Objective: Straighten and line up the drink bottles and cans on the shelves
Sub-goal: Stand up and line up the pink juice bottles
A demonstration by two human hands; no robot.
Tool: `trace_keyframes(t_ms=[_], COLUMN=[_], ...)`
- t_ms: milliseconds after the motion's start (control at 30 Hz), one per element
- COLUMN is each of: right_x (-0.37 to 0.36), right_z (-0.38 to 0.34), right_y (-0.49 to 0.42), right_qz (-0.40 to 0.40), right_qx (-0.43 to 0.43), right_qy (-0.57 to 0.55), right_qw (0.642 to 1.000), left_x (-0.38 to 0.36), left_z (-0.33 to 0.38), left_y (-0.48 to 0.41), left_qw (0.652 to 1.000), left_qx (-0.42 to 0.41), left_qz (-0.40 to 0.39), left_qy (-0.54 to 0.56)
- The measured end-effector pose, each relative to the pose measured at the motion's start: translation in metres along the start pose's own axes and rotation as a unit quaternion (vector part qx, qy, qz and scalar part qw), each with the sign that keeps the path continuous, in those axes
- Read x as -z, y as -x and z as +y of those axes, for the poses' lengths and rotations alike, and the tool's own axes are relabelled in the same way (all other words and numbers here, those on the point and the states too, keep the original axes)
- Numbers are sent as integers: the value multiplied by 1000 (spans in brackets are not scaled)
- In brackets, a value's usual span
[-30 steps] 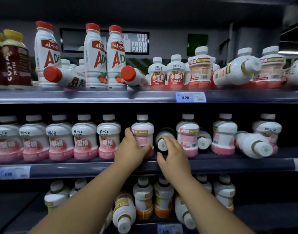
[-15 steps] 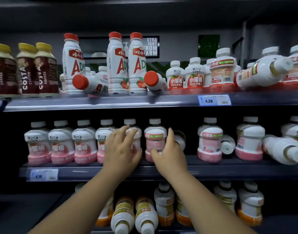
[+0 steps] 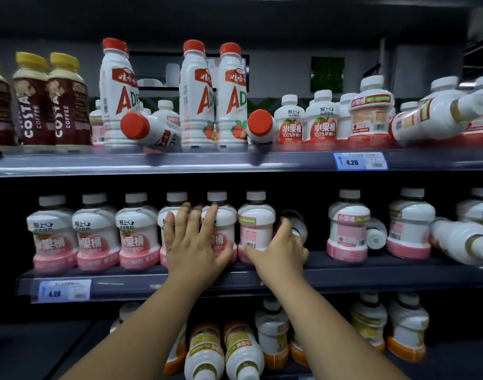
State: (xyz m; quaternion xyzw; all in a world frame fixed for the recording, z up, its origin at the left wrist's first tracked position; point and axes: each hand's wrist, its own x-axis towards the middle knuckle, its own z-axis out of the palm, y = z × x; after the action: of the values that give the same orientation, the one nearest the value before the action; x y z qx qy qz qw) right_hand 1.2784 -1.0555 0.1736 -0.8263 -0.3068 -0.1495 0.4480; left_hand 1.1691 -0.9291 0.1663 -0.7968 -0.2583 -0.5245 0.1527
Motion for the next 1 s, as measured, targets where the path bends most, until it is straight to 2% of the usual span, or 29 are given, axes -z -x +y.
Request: trace_keyframes(t_ms=[133,267,367,500,900,933,1000], right_x=[-2,-3,-4,-5,-5,-2,5], right_z=[0,-1,0,0,11,16,32], right_y=[0,0,1,0,4,5,4], right_qz=[-26,-3,-18,13,25,44,130], right_qx=[-12,-16,-14,-21,40,49,80], right_qy=[19,10,14,3,-5,-36,-92], right_qw=[999,1000,1000,1000,999,997,984], left_x=[-2,-3,-2,-3,1,1,1], left_z=[-1,-2,-2,-2,2,2,2], left_y=[1,1,1,1,0,0,0], left_qw=[1000,1000,1000,1000,1000,1000,999], left_qx=[-4,-5,-3,0,16,18,19], left_qz=[5,9,1,-6,-19,-21,-25], left_qy=[0,1,1,4,-6,-6,-4])
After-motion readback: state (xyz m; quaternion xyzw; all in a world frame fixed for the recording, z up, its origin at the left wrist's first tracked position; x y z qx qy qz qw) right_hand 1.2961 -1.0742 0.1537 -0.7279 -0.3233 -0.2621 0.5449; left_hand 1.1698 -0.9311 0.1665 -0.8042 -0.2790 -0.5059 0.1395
